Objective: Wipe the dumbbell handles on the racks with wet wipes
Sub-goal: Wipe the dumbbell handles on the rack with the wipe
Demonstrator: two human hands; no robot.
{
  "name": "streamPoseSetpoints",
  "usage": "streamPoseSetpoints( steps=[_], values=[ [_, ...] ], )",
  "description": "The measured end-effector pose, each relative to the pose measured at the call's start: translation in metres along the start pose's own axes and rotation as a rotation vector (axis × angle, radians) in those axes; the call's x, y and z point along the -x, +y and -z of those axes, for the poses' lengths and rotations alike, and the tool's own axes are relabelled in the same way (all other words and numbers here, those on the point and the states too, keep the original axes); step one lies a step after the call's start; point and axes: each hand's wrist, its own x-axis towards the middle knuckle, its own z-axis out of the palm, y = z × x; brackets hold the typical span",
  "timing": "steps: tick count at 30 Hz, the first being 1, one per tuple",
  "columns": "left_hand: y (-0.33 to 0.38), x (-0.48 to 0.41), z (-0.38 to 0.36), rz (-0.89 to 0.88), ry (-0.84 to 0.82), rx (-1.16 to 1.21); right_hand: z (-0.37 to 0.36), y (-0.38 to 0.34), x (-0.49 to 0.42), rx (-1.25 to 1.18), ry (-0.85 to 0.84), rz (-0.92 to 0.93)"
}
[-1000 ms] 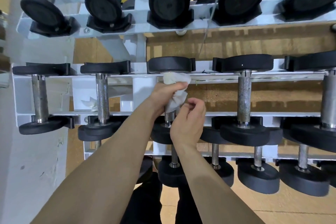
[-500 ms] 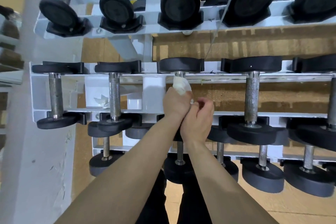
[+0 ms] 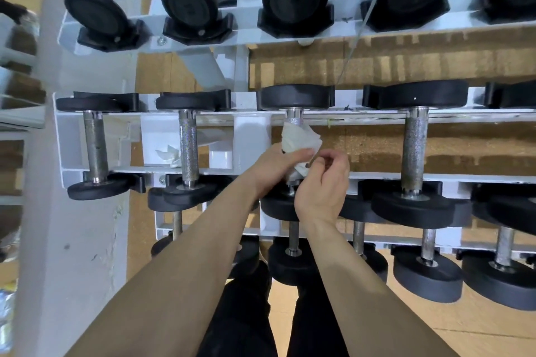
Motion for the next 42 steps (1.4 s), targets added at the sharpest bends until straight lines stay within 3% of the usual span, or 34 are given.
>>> streamPoseSetpoints(
  steps=[5, 8, 11, 14, 17, 20, 23, 26, 29, 32, 35, 38, 42],
  values=[
    [-0.001, 0.017, 0.001, -0.157, 0.213, -0.433, 0.0, 0.0, -0.001, 0.008, -0.017, 0.006],
    [-0.008, 0.03, 0.001, -0.246, 0.472, -0.408, -0.001, 0.002, -0.002, 0.008, -0.018, 0.01],
    [0.001, 0.047, -0.001, -0.337, 0.602, -0.191, 0.0, 0.001, -0.001, 0.023, -0.038, 0.017],
    [0.016, 0.066, -0.002, -0.292, 0.549, 0.3, 0.001, 0.0, 0.0, 0.032, -0.068, 0.033],
    [0.016, 0.081, 0.001, -0.213, 0.305, 0.578, 0.005, -0.004, 0.003, -0.012, -0.11, 0.064],
    [0.01, 0.091, 0.007, -0.19, 0.186, 0.577, 0.017, -0.012, 0.007, -0.208, -0.171, -0.004],
    [0.003, 0.092, 0.012, -0.128, 0.066, 0.581, 0.037, -0.028, 0.001, -0.487, -0.316, -0.205],
    [-0.005, 0.086, 0.015, -0.093, -0.028, 0.566, 0.051, -0.042, -0.009, -0.315, -0.479, -0.24],
    [0.002, 0.085, 0.014, -0.108, 0.095, 0.458, 0.055, -0.046, -0.017, -0.283, -0.543, -0.215],
    [0.0, 0.08, 0.017, -0.234, 0.289, 0.213, 0.051, -0.047, -0.026, -0.292, -0.544, -0.205],
    [-0.01, 0.069, 0.019, -0.238, 0.412, 0.001, 0.045, -0.04, -0.032, -0.168, -0.518, -0.197],
    [-0.014, 0.056, 0.026, -0.199, 0.589, 0.097, 0.045, -0.027, -0.04, -0.049, -0.497, -0.181],
    [-0.021, 0.038, 0.022, -0.107, 0.627, -0.004, 0.042, -0.015, -0.051, 0.022, -0.446, -0.154]
  ],
)
